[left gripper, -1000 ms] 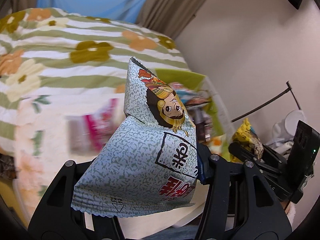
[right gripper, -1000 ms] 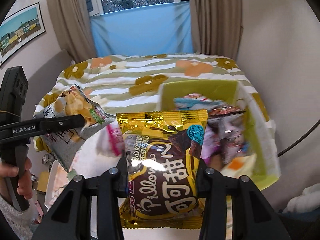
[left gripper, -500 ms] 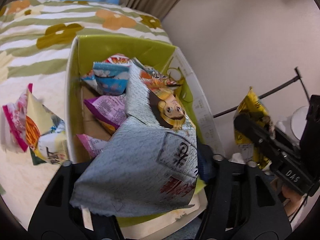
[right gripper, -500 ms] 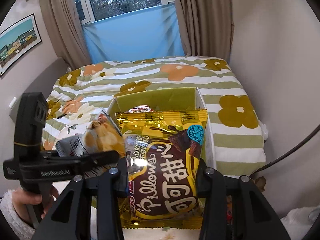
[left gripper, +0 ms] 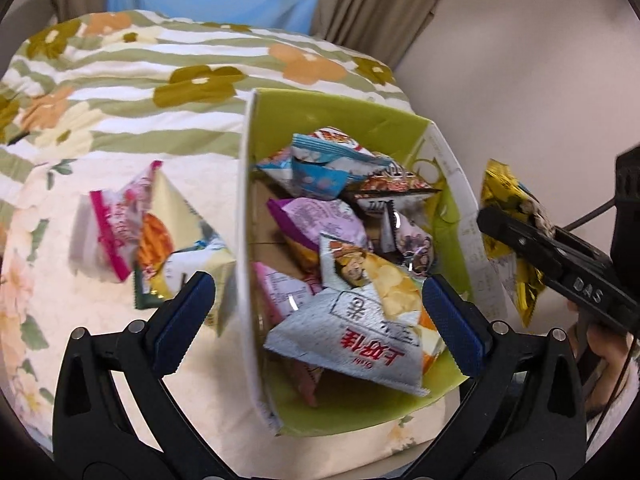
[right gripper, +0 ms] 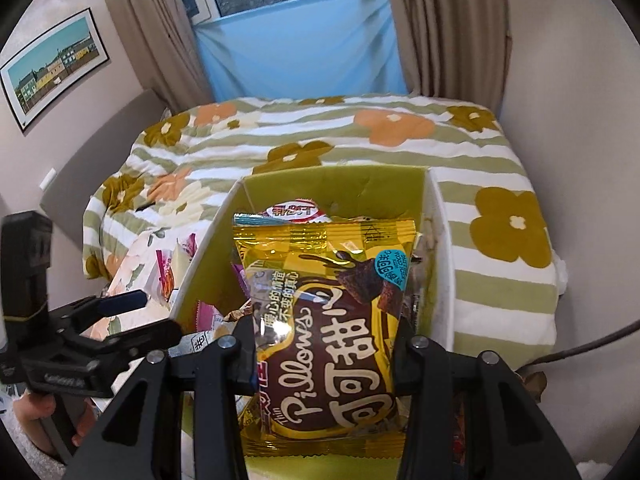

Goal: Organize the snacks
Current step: 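Carry both bags over the yellow box and open both tools to release them, then move both tools back toward the remaining snacks on the table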

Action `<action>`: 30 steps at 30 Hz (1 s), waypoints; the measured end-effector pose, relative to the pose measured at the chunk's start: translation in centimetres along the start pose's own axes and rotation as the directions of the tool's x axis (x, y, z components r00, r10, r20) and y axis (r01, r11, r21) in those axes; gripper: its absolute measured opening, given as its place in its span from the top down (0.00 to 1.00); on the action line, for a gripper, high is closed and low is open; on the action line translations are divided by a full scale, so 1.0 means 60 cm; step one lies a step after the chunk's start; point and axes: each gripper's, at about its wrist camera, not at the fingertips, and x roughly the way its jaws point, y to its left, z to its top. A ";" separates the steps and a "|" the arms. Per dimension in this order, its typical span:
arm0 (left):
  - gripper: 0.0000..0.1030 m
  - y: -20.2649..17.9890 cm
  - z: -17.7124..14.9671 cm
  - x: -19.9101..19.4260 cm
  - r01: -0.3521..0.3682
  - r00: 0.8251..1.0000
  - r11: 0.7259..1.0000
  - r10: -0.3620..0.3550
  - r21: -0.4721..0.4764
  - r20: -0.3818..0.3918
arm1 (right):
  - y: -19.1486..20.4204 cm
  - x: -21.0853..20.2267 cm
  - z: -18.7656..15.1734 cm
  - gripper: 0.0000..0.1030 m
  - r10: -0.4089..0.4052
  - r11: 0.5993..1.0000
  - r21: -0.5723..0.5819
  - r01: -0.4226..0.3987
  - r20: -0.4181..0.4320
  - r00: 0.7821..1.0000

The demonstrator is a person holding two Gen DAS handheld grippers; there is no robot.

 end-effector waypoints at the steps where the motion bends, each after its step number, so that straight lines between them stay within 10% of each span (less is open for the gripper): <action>1: 0.01 0.005 0.001 -0.001 -0.003 1.000 1.000 0.003 -0.004 0.000 | 0.001 0.008 0.003 0.61 0.012 1.000 0.000 -0.012 -0.009 1.000; 11: 0.01 0.046 -0.017 -0.026 -0.088 0.996 0.995 0.088 -0.051 -0.001 | 0.024 0.077 0.028 0.58 0.058 0.998 -0.034 -0.061 -0.097 0.994; 15: 0.01 0.062 -0.023 -0.037 -0.098 0.995 0.992 0.099 -0.074 0.004 | 0.027 0.078 0.028 0.06 0.086 0.996 -0.017 -0.087 -0.081 0.993; 30: 0.01 0.116 -0.056 -0.128 -0.144 0.986 0.981 0.154 -0.133 0.069 | 0.032 0.030 -0.002 0.02 0.101 0.995 -0.019 -0.102 -0.012 0.995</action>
